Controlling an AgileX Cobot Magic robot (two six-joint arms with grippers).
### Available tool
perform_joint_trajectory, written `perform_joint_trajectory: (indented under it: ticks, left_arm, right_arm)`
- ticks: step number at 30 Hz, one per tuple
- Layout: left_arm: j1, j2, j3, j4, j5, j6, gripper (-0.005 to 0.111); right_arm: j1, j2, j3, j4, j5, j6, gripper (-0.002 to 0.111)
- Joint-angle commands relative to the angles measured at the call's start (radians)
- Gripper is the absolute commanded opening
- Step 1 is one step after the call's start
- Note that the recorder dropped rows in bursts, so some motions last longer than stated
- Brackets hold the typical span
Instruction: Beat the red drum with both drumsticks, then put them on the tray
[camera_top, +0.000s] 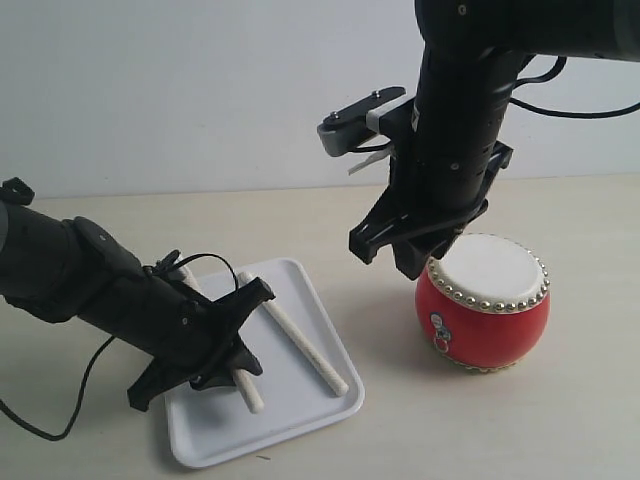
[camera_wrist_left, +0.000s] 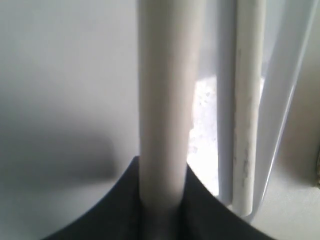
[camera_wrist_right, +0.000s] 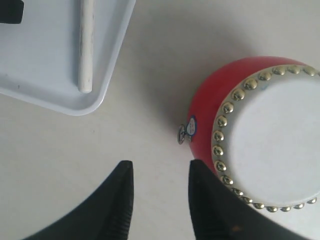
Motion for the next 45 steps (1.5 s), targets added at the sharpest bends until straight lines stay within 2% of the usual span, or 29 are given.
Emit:
perform_joint_trajectory:
  ticks: [1,3,5,8,10,11,21,23,25,27,28,32,35,39,42,45]
  left_arm:
    - [-0.005,-0.003,-0.007,-0.001,-0.012,-0.006,0.0]
    - [-0.005,-0.003,-0.007,-0.001,-0.012,-0.006,0.001]
    - [-0.005,-0.003,-0.007,-0.001,-0.004,-0.006,0.008]
    - [-0.005,-0.003,-0.007,-0.001,0.004,0.016,0.035]
    - [-0.005,-0.003,-0.007,-0.001,0.004,0.016,0.043]
    - [-0.005,-0.003,-0.007,-0.003,0.004,0.016,0.043]
    - [-0.001,-0.015,-0.007,0.001,0.036,0.019,0.043]
    - [0.002,-0.054,-0.007,0.039,0.055,0.02,0.037]
    - [0.006,-0.093,-0.007,0.101,0.083,0.02,0.023]
    - [0.015,-0.133,-0.007,0.142,0.109,0.02,0.005]
    - [0.021,-0.158,-0.007,0.155,0.115,0.023,0.0]
    - [0.031,-0.299,-0.001,0.191,0.115,0.129,0.0]
    - [0.031,-0.459,0.048,0.202,0.058,0.223,0.0]
    - [0.028,-0.731,0.196,0.193,-0.131,0.327,0.0]
    - [0.028,-0.947,0.332,0.198,-0.268,0.397,0.0]
    - [0.028,-1.118,0.452,0.198,-0.347,0.479,0.0]
  right_arm:
    - [-0.004,-0.01,0.003,-0.011,-0.004,0.002,0.037]
    - [-0.004,-0.01,0.003,-0.011,-0.004,0.002,0.037]
    - [-0.004,-0.01,0.003,-0.011,-0.004,0.002,0.037]
    - [-0.004,-0.01,0.003,-0.011,-0.004,0.002,0.037]
    - [-0.004,-0.01,0.003,-0.011,-0.004,0.002,0.037]
    - [-0.004,-0.01,0.003,-0.011,-0.004,0.002,0.037]
    - [-0.004,-0.011,0.003,-0.011,-0.004,0.002,0.037]
    - [-0.004,-0.019,0.003,-0.013,-0.004,0.002,0.037]
    - [-0.004,-0.028,0.003,-0.021,-0.004,0.002,0.036]
    - [-0.004,-0.042,0.003,-0.056,-0.004,0.01,0.029]
    - [-0.004,-0.049,0.003,-0.078,-0.004,0.018,0.025]
    - [-0.004,-0.121,0.005,-0.107,-0.004,0.059,0.001]
    - [-0.004,-0.229,0.043,-0.107,-0.064,0.099,0.0]
    - [-0.004,-0.441,0.213,-0.121,-0.277,0.177,0.0]
    - [-0.004,-0.614,0.424,-0.148,-0.459,0.225,0.0]
    - [-0.004,-0.78,0.648,-0.182,-0.647,0.257,0.0]
